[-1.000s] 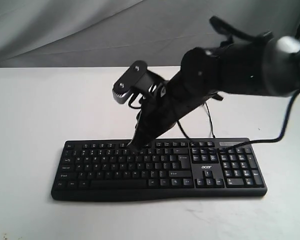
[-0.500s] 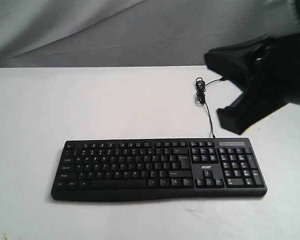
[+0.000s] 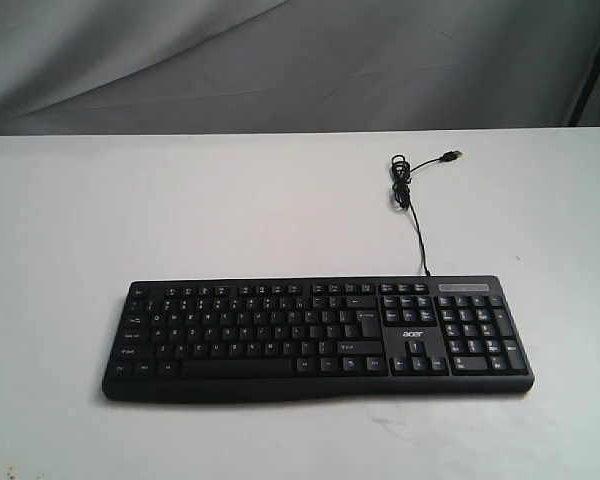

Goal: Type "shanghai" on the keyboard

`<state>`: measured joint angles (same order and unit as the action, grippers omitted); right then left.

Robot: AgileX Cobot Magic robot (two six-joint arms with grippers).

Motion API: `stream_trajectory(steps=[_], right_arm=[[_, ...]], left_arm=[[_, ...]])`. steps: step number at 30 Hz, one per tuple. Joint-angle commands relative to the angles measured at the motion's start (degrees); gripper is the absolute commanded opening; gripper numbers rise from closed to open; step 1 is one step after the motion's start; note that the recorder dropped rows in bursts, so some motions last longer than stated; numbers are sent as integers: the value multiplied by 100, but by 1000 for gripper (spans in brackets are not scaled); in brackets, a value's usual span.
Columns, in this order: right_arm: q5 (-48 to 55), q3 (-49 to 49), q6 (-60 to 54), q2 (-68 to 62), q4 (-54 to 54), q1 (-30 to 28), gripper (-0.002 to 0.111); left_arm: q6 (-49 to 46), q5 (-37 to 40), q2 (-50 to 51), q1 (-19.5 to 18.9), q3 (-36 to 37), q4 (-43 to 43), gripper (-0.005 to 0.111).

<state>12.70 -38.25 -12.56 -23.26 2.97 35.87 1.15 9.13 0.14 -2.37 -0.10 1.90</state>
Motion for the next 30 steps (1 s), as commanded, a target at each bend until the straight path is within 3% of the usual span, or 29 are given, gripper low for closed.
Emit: stream_trajectory(steps=[1,3,8,13,19,23,30], right_arm=[[-196,883,983,318,-105,-1654,0],[-371,1353,1393,474,-105,-2450,0],[-503,2341,1604,912,-143,-3625,0],[-503,2939,1604,1501,-347,-3980,0],[-493,3825,1469,2326,-347,-4000,0],[705,3825,1337,2326,-579,-4078,0],[693,3825,1337,2326,-491,-4058,0]], left_arm=[[15,-31,-14,37,10,-11,0],[15,-31,-14,37,10,-11,0],[15,-31,-14,37,10,-11,0],[15,-31,-14,37,10,-11,0],[15,-31,-14,37,10,-11,0],[15,-31,-14,37,10,-11,0],[15,-31,-14,37,10,-11,0]])
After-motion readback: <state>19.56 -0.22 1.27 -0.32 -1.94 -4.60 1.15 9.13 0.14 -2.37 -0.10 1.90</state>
